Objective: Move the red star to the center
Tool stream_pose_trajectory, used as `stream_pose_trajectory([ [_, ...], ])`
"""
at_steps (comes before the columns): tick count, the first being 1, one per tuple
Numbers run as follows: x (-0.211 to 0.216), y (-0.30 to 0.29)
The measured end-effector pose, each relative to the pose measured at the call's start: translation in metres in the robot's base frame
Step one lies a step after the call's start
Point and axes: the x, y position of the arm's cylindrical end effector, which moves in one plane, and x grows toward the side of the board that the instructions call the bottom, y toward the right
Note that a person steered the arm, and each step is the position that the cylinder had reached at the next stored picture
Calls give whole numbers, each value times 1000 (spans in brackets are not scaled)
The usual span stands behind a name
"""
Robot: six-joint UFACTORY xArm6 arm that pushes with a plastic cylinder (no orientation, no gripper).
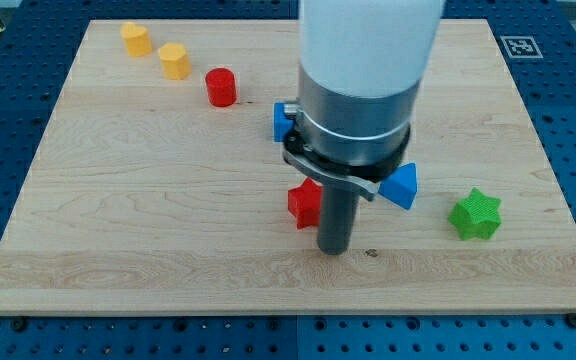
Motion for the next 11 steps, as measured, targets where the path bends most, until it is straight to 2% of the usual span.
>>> stream_pose_trajectory([
  [2, -2, 10],
  [4, -17, -37],
  [5, -35, -43],
  [7, -19, -39],
  [8, -32, -39],
  [9, -64, -41],
  [11, -93, -73],
])
